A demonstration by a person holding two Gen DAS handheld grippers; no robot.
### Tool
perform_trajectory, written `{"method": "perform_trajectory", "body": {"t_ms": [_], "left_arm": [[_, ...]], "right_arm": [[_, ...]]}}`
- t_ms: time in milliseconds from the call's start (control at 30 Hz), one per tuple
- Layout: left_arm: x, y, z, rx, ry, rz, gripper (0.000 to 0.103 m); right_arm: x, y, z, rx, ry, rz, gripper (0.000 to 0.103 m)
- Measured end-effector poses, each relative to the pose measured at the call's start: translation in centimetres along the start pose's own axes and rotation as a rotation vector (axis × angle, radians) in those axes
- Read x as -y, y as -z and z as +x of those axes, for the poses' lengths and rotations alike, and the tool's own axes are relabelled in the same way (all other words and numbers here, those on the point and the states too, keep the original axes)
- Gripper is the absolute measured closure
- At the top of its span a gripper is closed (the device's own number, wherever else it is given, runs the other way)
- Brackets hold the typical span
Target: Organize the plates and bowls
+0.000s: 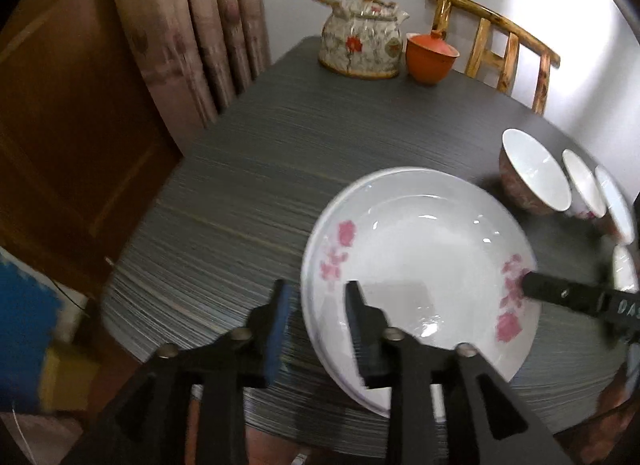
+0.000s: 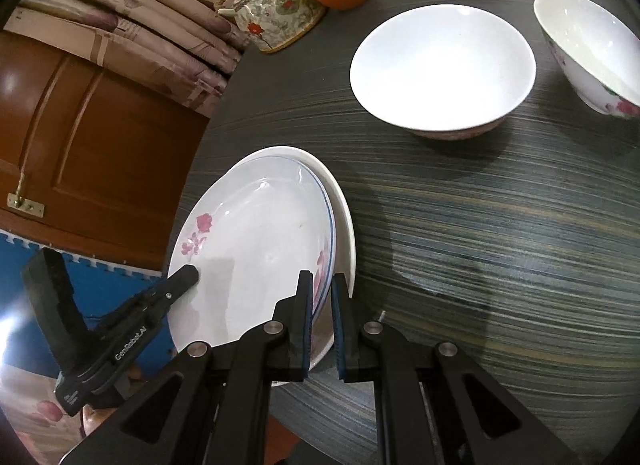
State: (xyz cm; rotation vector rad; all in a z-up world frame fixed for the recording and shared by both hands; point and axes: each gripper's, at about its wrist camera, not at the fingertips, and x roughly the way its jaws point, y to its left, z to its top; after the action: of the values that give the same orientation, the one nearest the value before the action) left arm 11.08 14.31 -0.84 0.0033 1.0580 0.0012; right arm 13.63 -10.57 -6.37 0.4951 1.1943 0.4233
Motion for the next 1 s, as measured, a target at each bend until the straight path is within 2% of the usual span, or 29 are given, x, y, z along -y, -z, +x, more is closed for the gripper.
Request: {"method": "perform_trajectory", "body": {"t_ms": [67, 200, 433, 500, 567, 600, 633, 667, 700, 833, 933, 1000], "left_arm": [[0.3, -0.1, -0.4, 0.027, -0.019, 0.023, 0.071], [-0.4, -0.2, -0.6, 0.034, 0.005, -0.013, 0.071], [-0.6, -0.3, -2.2, 0.092, 0.032, -0.044, 0.071], [-0.2, -0.2, -2.3, 0.095, 0.022, -0.026, 0.071], [0.3, 0.0, -2.3, 0.096, 0.015, 0.0, 0.071], [0.5, 0.1, -2.2, 0.091, 0.017, 0.009, 0.071], [0.7, 0.1, -2.1, 0.084, 0.021, 0.014, 0.071], [0.8, 0.2, -2.0, 0.082, 0.027, 0.015, 0.071], [0.9, 0.4, -2.0, 0.081, 0.03, 0.016, 0.071], [1.4, 0.6, -1.9, 0.069, 0.067, 0.019, 0.071], [3.3, 1.1, -3.2, 0.105, 0.124, 0.083, 0.071], [5.5, 1.2, -4.1, 0.115, 0.171, 0.15, 0.071]], "right_arm": [[-0.1, -0.1, -0.1, 0.009, 0.012, -0.011, 0.093], [0.1, -0.2, 0.0, 0.002, 0.005, -0.001, 0.094], [0.3, -0.1, -0.1, 0.018, 0.014, -0.014, 0.093], [-0.4, 0.2, -0.4, 0.036, 0.046, -0.047, 0.095], [-1.7, 0.6, -0.5, 0.062, 0.127, -0.135, 0.094], [-2.1, 0.7, -0.6, 0.07, 0.147, -0.158, 0.086], [-2.7, 0.8, -1.0, 0.098, 0.206, -0.194, 0.076], [-2.9, 0.8, -1.4, 0.125, 0.23, -0.211, 0.052], [-3.1, 0.7, -2.0, 0.151, 0.238, -0.222, 0.043], [-2.5, 0.0, -3.1, 0.167, 0.23, -0.199, 0.044], [0.3, 0.3, -5.3, 0.175, 0.112, -0.096, 0.044], [2.5, 1.7, -7.9, 0.215, 0.074, -0.058, 0.044]]}}
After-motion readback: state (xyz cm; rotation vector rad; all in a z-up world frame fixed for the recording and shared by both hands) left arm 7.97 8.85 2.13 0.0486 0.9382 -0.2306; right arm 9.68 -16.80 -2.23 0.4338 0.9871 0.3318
